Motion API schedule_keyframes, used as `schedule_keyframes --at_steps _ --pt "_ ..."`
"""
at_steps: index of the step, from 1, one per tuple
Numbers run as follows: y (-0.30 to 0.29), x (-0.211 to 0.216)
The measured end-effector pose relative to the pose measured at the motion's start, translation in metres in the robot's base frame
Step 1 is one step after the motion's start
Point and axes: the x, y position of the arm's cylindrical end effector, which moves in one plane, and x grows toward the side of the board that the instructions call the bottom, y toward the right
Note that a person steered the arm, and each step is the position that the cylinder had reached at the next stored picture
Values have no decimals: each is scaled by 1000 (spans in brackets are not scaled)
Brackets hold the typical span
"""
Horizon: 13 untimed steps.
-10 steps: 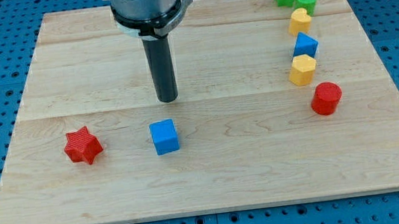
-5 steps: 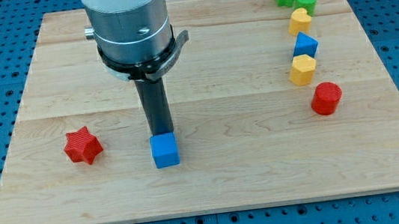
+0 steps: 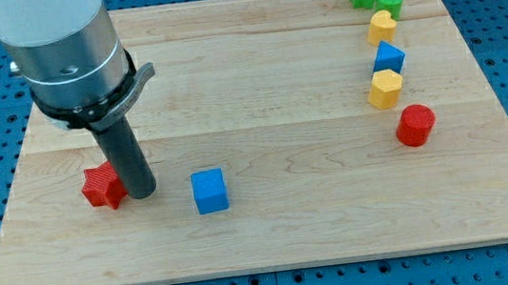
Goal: Slide the blue cube closer to the red circle
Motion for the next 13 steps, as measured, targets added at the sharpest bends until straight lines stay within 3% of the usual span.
schedule_keyframes --at_steps 4,7,13 --pt "14 23" --pt "106 23" --pt "123 -10"
